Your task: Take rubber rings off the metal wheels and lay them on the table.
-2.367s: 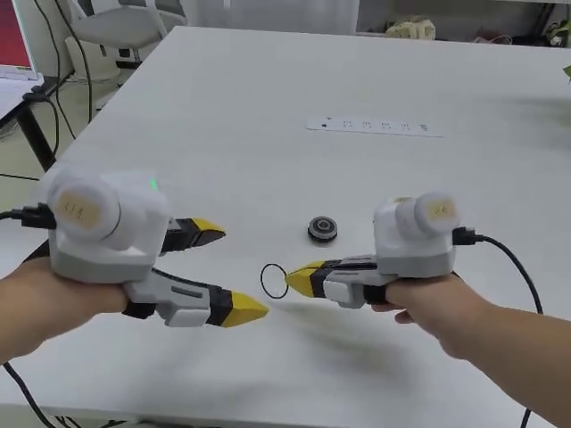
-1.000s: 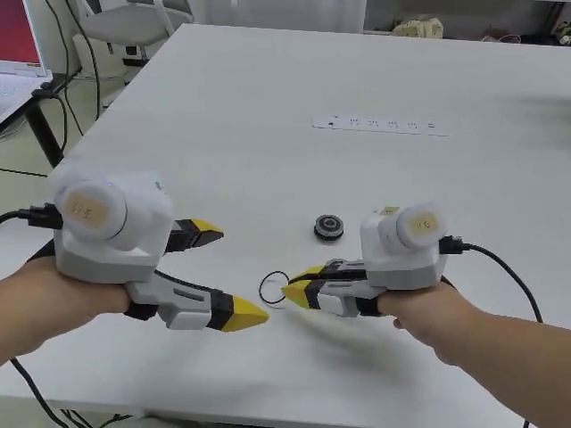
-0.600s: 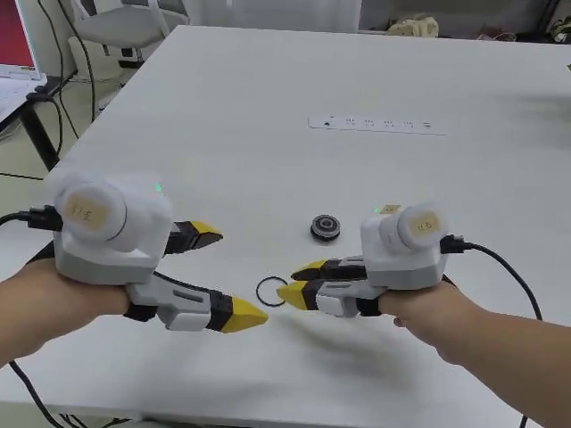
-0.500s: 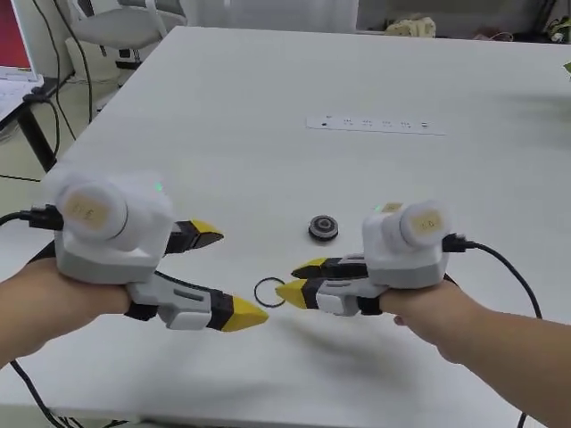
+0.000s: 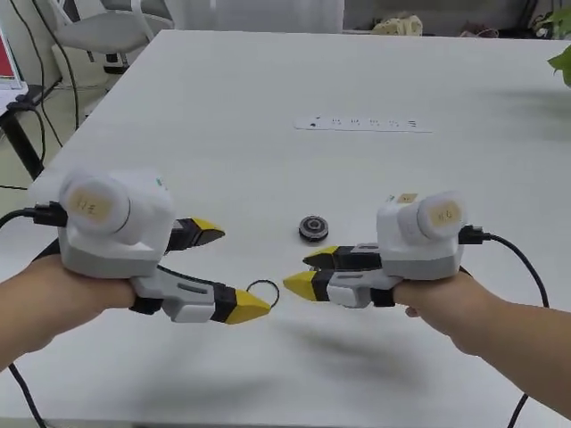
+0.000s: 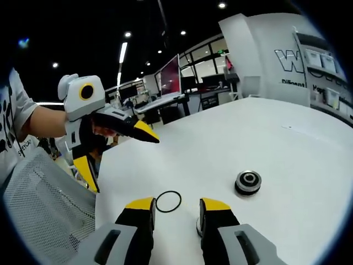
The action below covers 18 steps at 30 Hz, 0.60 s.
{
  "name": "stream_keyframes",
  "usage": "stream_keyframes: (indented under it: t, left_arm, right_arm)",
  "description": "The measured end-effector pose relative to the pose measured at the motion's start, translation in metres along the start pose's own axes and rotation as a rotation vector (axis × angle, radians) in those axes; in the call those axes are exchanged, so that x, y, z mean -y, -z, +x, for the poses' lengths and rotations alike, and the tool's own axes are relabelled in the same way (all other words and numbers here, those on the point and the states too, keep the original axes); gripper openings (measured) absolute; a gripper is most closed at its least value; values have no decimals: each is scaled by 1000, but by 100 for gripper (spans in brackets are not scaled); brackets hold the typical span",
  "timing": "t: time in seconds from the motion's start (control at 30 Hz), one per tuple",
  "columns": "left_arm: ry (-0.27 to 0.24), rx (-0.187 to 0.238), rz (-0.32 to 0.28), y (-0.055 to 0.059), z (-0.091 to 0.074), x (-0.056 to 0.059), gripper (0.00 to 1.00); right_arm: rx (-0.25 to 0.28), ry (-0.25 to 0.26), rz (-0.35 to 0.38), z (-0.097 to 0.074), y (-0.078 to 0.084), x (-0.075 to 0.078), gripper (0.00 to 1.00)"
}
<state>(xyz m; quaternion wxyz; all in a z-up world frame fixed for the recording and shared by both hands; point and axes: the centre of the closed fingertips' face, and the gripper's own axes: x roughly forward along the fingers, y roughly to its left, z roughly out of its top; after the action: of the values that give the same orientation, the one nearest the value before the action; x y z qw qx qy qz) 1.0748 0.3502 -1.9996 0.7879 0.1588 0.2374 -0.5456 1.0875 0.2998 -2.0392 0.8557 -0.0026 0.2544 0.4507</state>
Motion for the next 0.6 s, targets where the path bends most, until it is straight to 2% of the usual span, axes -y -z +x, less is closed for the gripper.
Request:
stream_keyframes:
  t: [0.6]
  left_arm:
    - [14,-2,10,-9,20,-1,65]
  right_arm:
    - [-21,75,-21,-25,14,28,35]
